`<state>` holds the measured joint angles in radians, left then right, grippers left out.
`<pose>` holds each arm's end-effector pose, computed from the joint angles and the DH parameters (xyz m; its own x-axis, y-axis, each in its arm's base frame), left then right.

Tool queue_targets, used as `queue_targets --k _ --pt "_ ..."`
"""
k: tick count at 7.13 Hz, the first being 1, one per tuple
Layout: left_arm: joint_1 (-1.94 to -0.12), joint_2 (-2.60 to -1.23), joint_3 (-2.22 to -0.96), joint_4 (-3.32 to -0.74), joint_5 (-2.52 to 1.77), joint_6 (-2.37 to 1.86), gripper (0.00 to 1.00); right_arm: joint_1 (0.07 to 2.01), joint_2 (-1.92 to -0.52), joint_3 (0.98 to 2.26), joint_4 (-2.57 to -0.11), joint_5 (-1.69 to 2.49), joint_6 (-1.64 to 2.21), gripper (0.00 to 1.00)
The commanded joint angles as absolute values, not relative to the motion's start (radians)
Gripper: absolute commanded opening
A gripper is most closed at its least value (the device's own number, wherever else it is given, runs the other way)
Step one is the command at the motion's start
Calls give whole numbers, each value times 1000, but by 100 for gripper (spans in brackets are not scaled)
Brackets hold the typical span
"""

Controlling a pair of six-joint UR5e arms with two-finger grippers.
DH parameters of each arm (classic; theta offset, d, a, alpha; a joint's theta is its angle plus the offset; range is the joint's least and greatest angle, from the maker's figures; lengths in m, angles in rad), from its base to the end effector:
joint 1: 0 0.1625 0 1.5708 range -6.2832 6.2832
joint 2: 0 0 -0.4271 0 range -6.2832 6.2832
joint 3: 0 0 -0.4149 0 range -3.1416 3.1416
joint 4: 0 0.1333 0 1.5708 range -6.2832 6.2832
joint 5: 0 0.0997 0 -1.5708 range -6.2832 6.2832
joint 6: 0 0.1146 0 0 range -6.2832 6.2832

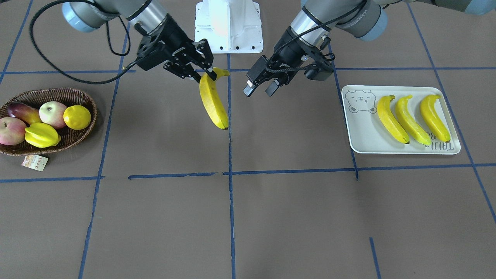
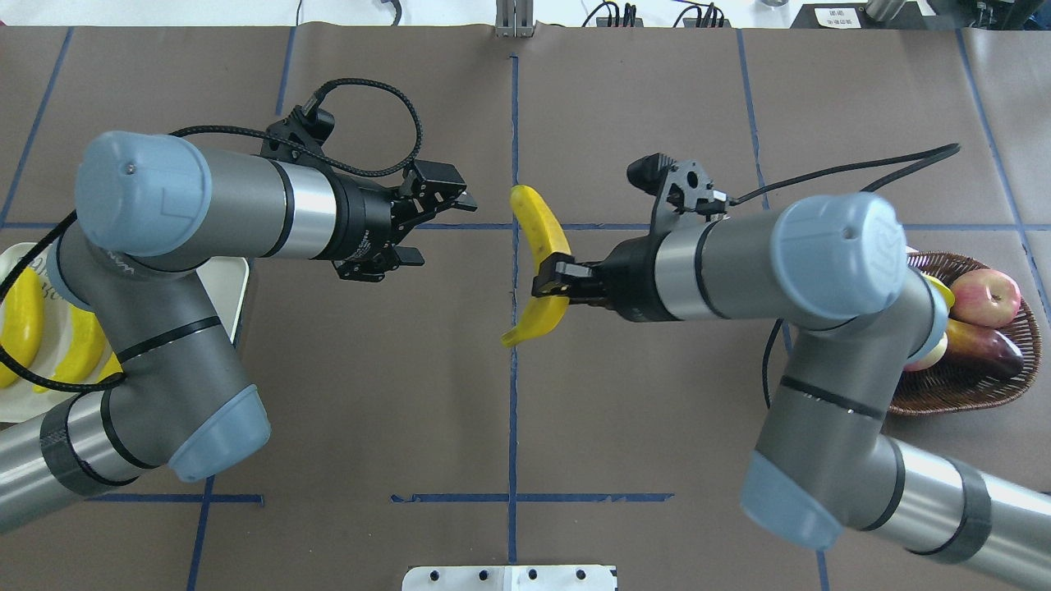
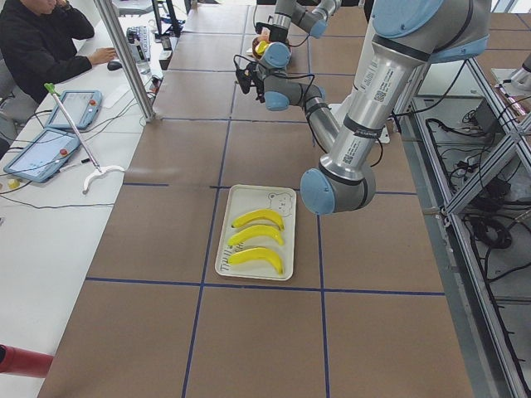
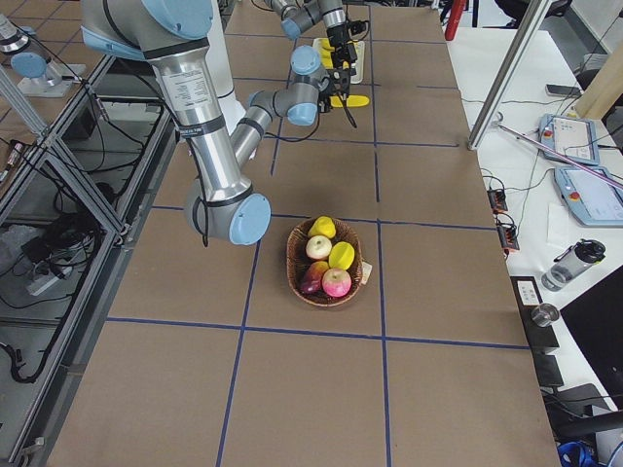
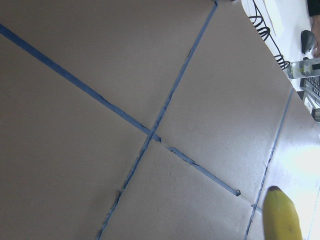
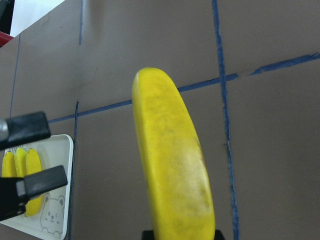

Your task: Transfer all bananas from basket to plate

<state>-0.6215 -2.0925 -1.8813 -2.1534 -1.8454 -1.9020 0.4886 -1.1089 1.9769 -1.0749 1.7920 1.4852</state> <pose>0.4418 -0.4421 0.1446 0.0080 -0.3907 -0.9205 0.3651 0.8581 -0.3611 -0.4688 -0.3717 0.1537 0.2037 0.0138 0.9789 -0.2519 0.9670 0.0388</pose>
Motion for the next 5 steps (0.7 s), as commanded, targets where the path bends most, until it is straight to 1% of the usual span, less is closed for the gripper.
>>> queue_targets --k 1,5 --pt "-595 -2124 -1872 -2154 -1844 -1910 99 405 -1074 1980 -1112 1692 1477 0" --pt "-551 -2140 -1844 -2152 -1839 -1907 99 403 -1071 2002 -1114 1692 1479 0"
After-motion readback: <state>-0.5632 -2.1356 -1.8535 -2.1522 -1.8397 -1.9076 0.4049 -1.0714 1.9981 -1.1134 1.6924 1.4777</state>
